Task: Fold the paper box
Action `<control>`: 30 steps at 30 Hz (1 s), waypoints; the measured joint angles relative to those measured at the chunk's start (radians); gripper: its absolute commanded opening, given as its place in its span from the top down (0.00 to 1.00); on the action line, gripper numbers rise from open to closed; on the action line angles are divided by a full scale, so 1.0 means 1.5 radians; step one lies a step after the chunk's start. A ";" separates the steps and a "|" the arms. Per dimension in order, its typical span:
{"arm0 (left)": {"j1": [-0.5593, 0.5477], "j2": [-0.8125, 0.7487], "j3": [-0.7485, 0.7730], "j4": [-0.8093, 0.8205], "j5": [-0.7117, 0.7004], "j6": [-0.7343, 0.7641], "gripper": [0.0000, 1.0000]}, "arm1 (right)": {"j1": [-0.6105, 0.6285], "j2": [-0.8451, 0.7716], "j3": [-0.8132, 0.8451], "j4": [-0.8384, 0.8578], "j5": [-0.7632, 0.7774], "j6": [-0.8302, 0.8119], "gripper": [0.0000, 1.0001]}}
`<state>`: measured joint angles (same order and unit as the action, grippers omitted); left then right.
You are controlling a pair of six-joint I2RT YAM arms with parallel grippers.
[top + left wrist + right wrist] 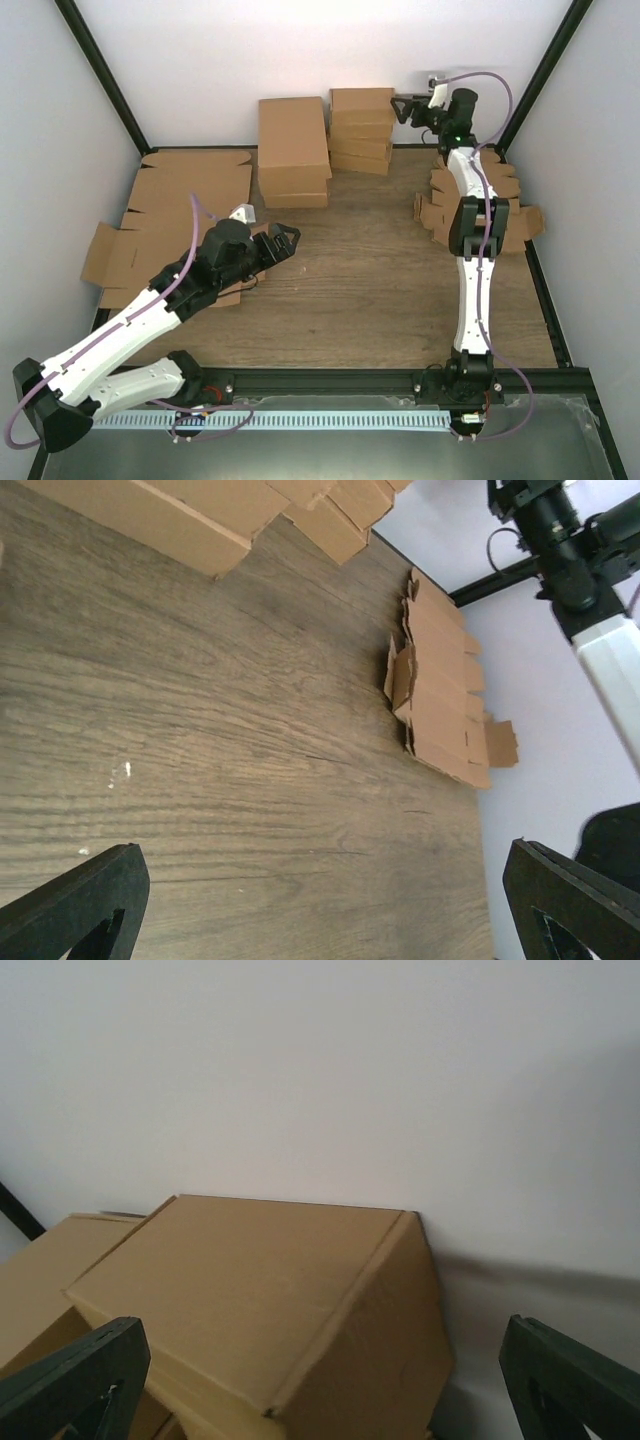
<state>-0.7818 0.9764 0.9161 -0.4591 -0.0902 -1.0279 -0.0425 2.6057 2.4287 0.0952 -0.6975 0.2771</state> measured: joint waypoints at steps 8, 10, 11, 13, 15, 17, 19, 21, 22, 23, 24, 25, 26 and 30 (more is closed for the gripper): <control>0.004 -0.015 0.038 -0.047 -0.038 0.112 0.00 | 0.004 -0.195 -0.202 0.005 -0.055 -0.013 0.00; 0.004 -0.032 0.039 -0.054 -0.048 0.139 0.00 | 0.007 -0.250 -0.266 0.026 -0.062 -0.014 0.00; 0.004 -0.041 0.039 -0.060 -0.051 0.151 0.00 | 0.008 -0.267 -0.287 0.037 -0.064 -0.014 0.00; 0.004 -0.061 0.038 -0.069 -0.056 0.169 0.00 | 0.011 -0.298 -0.336 0.060 -0.066 -0.010 0.00; 0.004 -0.089 0.031 -0.070 -0.060 0.185 0.00 | 0.014 -0.331 -0.407 0.088 -0.067 -0.004 0.00; 0.004 -0.123 0.015 -0.071 -0.064 0.200 0.00 | 0.017 -0.365 -0.489 0.111 -0.062 -0.003 0.00; 0.004 -0.165 -0.008 -0.071 -0.071 0.214 0.00 | 0.019 -0.401 -0.576 0.126 -0.057 -0.004 0.00; 0.004 -0.202 -0.032 -0.070 -0.075 0.229 0.00 | 0.022 -0.430 -0.636 0.130 -0.053 -0.005 0.00; 0.004 -0.224 -0.045 -0.069 -0.077 0.239 0.00 | 0.023 -0.449 -0.672 0.137 -0.050 -0.005 0.00; 0.004 -0.237 -0.052 -0.069 -0.079 0.247 0.00 | 0.024 -0.470 -0.706 0.141 -0.048 -0.004 0.00; 0.004 -0.251 -0.059 -0.069 -0.080 0.256 0.00 | 0.024 -0.493 -0.738 0.147 -0.045 -0.004 0.00; 0.004 -0.264 -0.065 -0.068 -0.083 0.267 0.00 | 0.025 -0.525 -0.783 0.160 -0.042 -0.004 0.00; 0.004 -0.271 -0.069 -0.067 -0.086 0.274 0.00 | 0.025 -0.553 -0.818 0.166 -0.040 -0.004 0.00; 0.005 -0.291 -0.088 -0.061 -0.094 0.306 0.00 | 0.031 -0.686 -0.949 0.199 -0.020 -0.002 0.00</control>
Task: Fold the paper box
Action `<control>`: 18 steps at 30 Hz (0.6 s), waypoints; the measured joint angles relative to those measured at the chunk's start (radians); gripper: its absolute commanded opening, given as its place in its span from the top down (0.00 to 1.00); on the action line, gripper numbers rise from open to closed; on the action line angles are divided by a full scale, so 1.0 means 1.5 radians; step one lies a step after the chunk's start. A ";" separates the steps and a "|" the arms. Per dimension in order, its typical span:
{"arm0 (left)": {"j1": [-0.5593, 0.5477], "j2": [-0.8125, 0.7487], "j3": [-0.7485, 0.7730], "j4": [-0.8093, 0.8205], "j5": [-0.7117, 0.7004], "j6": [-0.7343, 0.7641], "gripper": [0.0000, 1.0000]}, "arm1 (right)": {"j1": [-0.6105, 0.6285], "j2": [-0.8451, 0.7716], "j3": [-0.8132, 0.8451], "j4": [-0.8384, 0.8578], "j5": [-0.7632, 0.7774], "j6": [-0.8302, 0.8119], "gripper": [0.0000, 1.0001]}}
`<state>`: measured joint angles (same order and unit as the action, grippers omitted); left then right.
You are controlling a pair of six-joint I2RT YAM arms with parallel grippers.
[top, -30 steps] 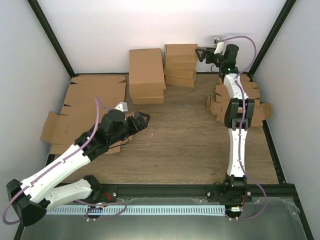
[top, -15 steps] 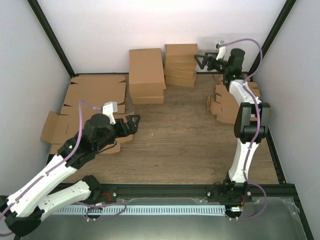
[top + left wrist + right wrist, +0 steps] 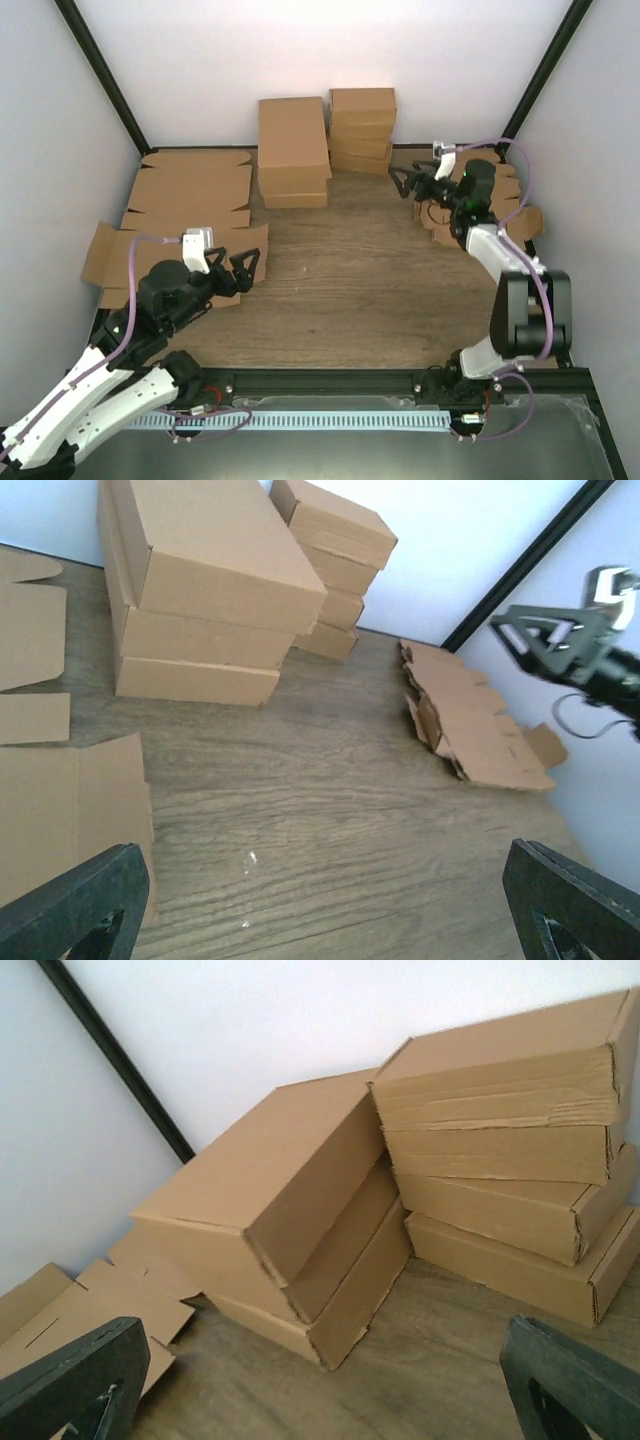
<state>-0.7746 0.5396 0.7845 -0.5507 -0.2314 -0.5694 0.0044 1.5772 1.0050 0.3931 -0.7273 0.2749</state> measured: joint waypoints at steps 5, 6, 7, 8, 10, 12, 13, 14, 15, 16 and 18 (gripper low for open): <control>0.000 -0.021 -0.052 0.008 -0.001 0.057 0.00 | 0.028 -0.191 -0.167 0.036 0.066 0.006 0.00; 0.000 -0.025 -0.063 0.011 -0.004 0.069 0.00 | 0.036 -0.222 -0.196 0.041 0.080 0.007 0.00; 0.000 -0.030 -0.071 0.013 -0.008 0.077 0.00 | 0.046 -0.259 -0.230 0.045 0.101 0.007 0.00; 0.000 -0.036 -0.080 0.017 -0.016 0.086 0.00 | 0.055 -0.305 -0.273 0.045 0.124 0.008 0.00; 0.000 -0.048 -0.096 0.023 -0.032 0.098 0.00 | 0.066 -0.375 -0.331 0.041 0.156 0.010 0.00; 0.000 -0.061 -0.110 0.031 -0.056 0.105 0.00 | 0.070 -0.458 -0.390 0.027 0.194 0.015 0.00; 0.000 -0.067 -0.116 0.034 -0.068 0.106 0.00 | 0.071 -0.494 -0.412 0.019 0.210 0.016 0.00; 0.001 -0.075 -0.126 0.043 -0.082 0.107 0.00 | 0.071 -0.536 -0.434 0.009 0.228 0.021 0.00; 0.001 -0.082 -0.137 0.054 -0.093 0.107 0.00 | 0.070 -0.582 -0.458 -0.003 0.245 0.023 0.00; 0.001 -0.091 -0.155 0.073 -0.108 0.106 0.00 | 0.071 -0.636 -0.484 -0.015 0.261 0.023 0.00; 0.001 -0.103 -0.190 0.103 -0.128 0.106 0.00 | 0.071 -0.712 -0.521 -0.029 0.273 0.017 0.00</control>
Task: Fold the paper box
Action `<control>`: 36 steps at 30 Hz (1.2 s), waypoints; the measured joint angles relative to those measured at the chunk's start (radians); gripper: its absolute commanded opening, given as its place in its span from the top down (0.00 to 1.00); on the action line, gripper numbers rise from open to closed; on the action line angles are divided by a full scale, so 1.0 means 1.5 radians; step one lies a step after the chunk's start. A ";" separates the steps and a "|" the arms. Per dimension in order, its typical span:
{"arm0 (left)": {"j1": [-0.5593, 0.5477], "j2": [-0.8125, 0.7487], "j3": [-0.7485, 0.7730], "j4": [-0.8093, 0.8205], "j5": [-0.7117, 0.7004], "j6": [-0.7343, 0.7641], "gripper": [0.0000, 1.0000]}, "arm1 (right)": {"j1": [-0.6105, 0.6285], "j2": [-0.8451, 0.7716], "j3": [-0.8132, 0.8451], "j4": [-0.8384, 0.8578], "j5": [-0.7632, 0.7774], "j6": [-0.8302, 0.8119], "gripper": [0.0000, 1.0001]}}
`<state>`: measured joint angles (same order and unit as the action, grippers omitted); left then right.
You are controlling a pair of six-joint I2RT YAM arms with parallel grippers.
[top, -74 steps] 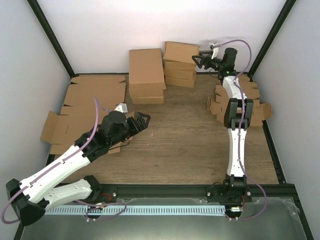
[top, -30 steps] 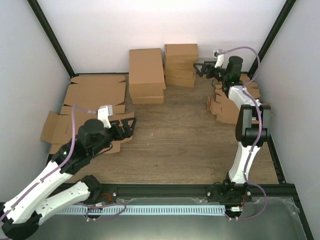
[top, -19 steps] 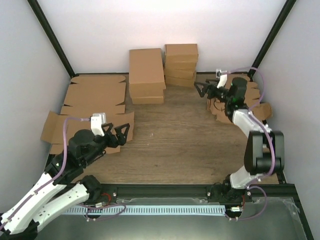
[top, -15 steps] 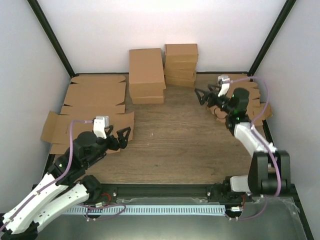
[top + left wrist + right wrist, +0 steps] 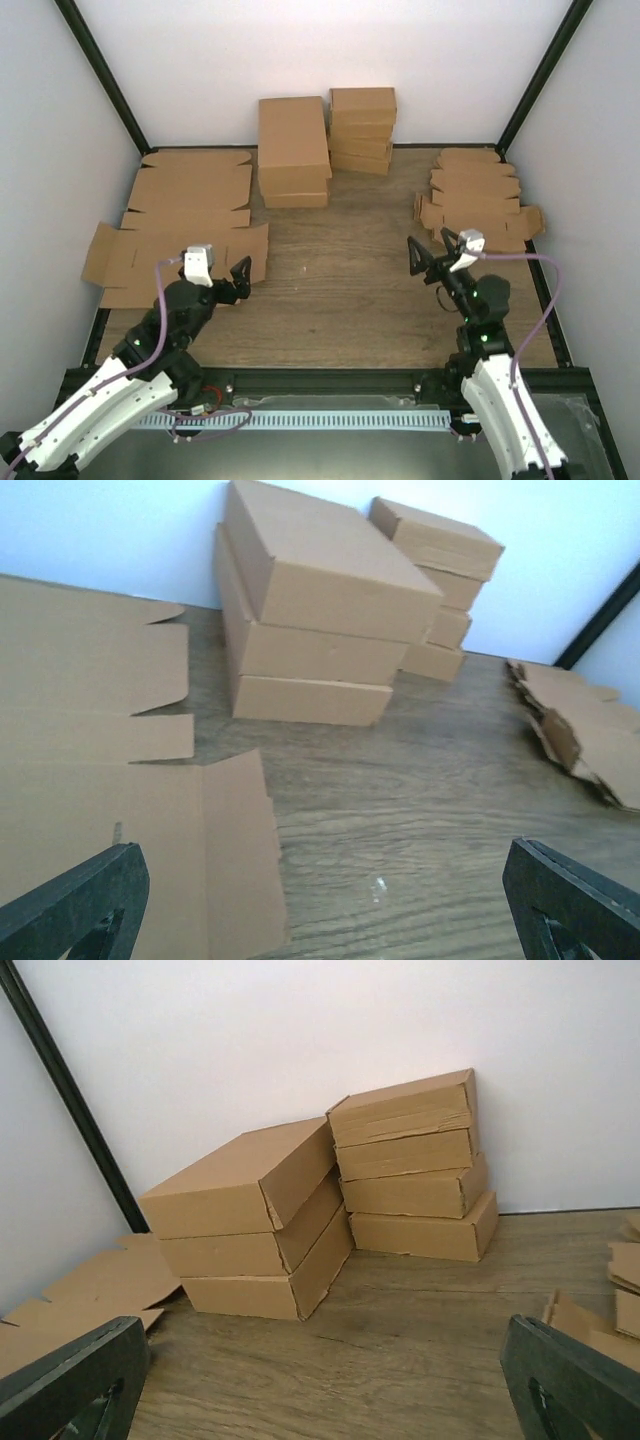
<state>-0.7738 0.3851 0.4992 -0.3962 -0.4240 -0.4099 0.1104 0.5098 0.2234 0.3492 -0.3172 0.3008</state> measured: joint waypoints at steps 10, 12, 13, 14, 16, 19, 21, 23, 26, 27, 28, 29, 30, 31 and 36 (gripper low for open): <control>0.000 0.009 -0.194 0.180 -0.133 0.030 0.00 | 0.000 -0.126 -0.092 -0.088 0.136 0.020 0.00; 0.000 -0.001 -0.219 0.206 -0.158 0.034 0.00 | 0.000 -0.104 -0.092 -0.109 0.148 0.024 0.00; 0.000 -0.009 -0.228 0.217 -0.167 0.036 0.00 | 0.001 -0.098 -0.092 -0.113 0.144 0.023 0.00; 0.000 -0.022 -0.240 0.232 -0.178 0.037 0.00 | 0.001 -0.094 -0.092 -0.114 0.142 0.022 0.00; 0.000 -0.052 -0.257 0.245 -0.193 0.039 0.00 | 0.001 -0.093 -0.092 -0.121 0.148 0.024 0.00; 0.000 -0.115 -0.274 0.251 -0.213 0.046 0.00 | 0.001 -0.101 -0.092 -0.143 0.191 0.049 0.00; 0.001 -0.157 -0.283 0.266 -0.229 0.061 0.00 | 0.001 -0.110 -0.092 -0.156 0.216 0.065 0.00; 0.003 -0.185 -0.288 0.292 -0.247 0.092 0.00 | 0.001 -0.109 -0.092 -0.156 0.227 0.070 0.00; 0.026 -0.167 -0.291 0.348 -0.270 0.146 0.00 | 0.001 -0.089 -0.092 -0.141 0.230 0.066 0.00; 0.049 -0.142 -0.290 0.369 -0.270 0.161 0.00 | 0.001 -0.077 -0.092 -0.129 0.228 0.060 0.00; 0.072 -0.116 -0.290 0.384 -0.265 0.171 0.00 | 0.001 -0.063 -0.092 -0.114 0.226 0.052 0.00; 0.099 -0.082 -0.289 0.397 -0.256 0.176 0.00 | 0.001 -0.048 -0.093 -0.093 0.223 0.043 0.00; 0.130 -0.040 -0.285 0.409 -0.246 0.183 0.00 | 0.001 -0.034 -0.093 -0.072 0.220 0.033 0.00; 0.155 -0.001 -0.282 0.424 -0.232 0.187 0.00 | 0.001 -0.019 -0.094 -0.048 0.219 0.023 0.00; 0.291 0.191 -0.255 0.518 -0.133 0.202 0.00 | 0.000 0.142 -0.087 0.089 0.206 -0.034 0.00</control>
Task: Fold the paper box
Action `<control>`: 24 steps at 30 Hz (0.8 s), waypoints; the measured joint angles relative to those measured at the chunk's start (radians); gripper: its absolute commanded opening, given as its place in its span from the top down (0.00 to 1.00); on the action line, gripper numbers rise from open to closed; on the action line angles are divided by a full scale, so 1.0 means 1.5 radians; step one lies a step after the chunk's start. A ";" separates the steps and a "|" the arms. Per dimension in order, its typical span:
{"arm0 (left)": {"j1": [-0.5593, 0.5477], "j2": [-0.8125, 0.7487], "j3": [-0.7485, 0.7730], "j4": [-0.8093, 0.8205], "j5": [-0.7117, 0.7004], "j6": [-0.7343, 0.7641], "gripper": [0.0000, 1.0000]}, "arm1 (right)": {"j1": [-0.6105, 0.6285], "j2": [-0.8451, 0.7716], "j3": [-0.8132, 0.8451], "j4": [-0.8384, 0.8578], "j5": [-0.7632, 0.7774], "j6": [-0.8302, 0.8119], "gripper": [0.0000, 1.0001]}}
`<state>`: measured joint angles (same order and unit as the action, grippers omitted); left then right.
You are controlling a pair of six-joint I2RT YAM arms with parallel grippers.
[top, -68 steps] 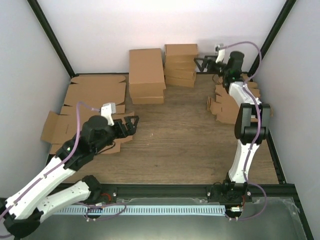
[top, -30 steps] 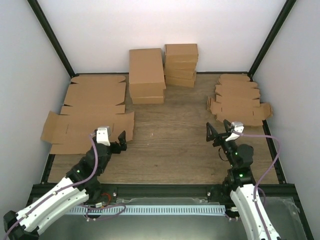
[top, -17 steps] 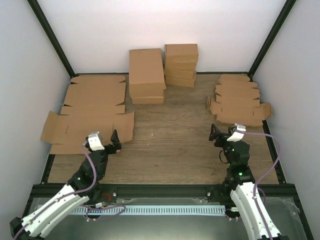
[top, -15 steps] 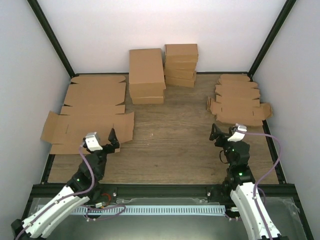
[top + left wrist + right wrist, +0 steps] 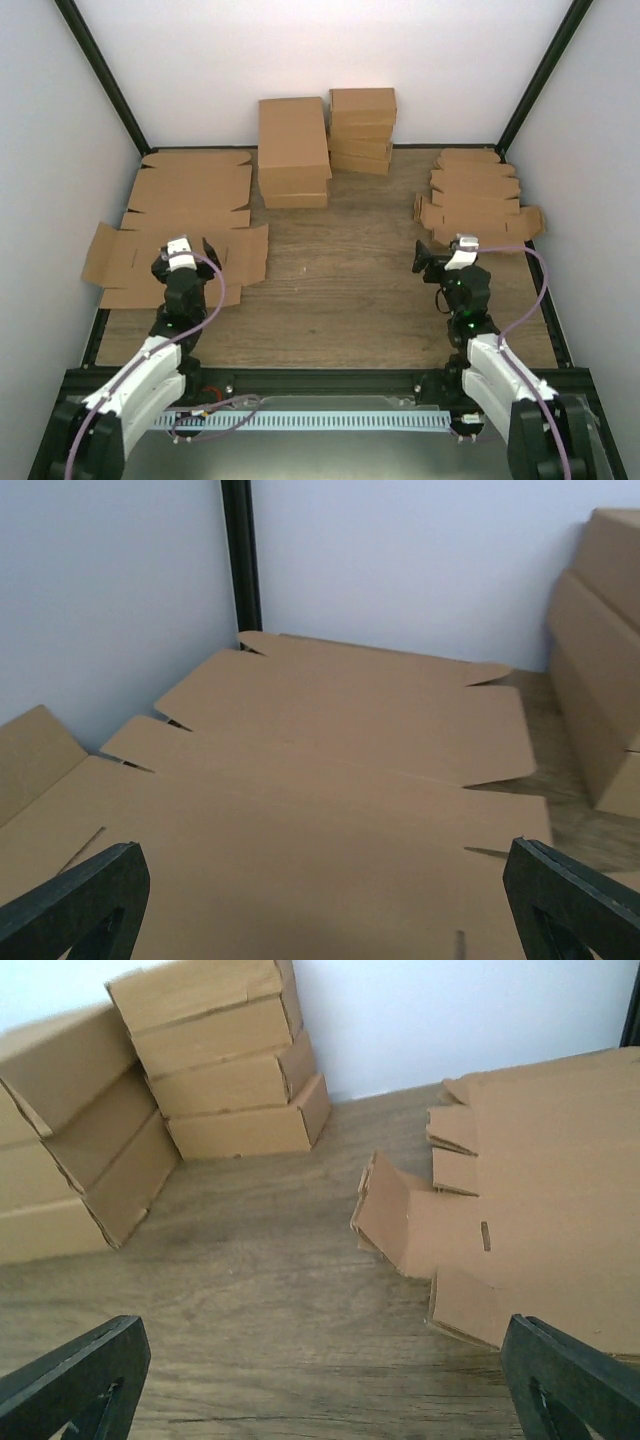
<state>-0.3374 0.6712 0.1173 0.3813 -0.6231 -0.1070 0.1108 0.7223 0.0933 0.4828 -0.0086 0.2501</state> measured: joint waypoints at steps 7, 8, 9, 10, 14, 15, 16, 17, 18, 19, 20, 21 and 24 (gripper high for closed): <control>0.138 0.235 0.042 0.170 0.137 0.024 0.00 | -0.041 0.211 0.025 0.173 -0.045 -0.052 0.00; 0.149 0.267 0.044 0.194 0.151 0.027 0.01 | -0.051 0.239 0.033 0.194 -0.051 -0.056 0.00; 0.158 0.305 0.049 0.220 0.166 0.034 0.03 | -0.060 0.272 0.043 0.218 -0.060 -0.061 0.00; 0.162 0.338 0.056 0.238 0.176 0.040 0.03 | -0.068 0.310 0.058 0.240 -0.068 -0.070 0.00; 0.166 0.447 0.084 0.300 0.210 0.064 0.04 | -0.076 0.397 0.080 0.317 -0.107 -0.111 0.00; 0.167 0.458 0.085 0.316 0.218 0.071 0.03 | -0.076 0.415 0.076 0.348 -0.120 -0.122 0.00; 0.168 0.465 0.085 0.332 0.225 0.076 0.03 | -0.076 0.433 0.074 0.373 -0.129 -0.128 0.00; 0.169 0.474 0.085 0.355 0.232 0.081 0.02 | -0.077 0.456 0.070 0.402 -0.144 -0.139 0.00; 0.170 0.490 0.083 0.390 0.241 0.089 0.01 | -0.077 0.475 0.070 0.417 -0.157 -0.147 0.00; 0.171 0.513 0.078 0.430 0.249 0.094 0.00 | -0.077 0.496 0.071 0.424 -0.176 -0.158 0.00; 0.172 0.529 0.076 0.452 0.253 0.099 0.00 | -0.077 0.507 0.072 0.426 -0.186 -0.162 0.00; 0.173 0.549 0.075 0.469 0.256 0.101 0.00 | -0.077 0.517 0.074 0.427 -0.192 -0.165 0.00; 0.186 0.581 0.084 0.470 0.268 0.099 0.00 | -0.081 0.529 0.082 0.434 -0.197 -0.167 0.00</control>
<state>-0.0589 1.5429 0.2436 1.0863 -0.2218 0.0410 -0.0101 1.5162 0.2157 1.1332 -0.3035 -0.0010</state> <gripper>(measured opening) 0.999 0.998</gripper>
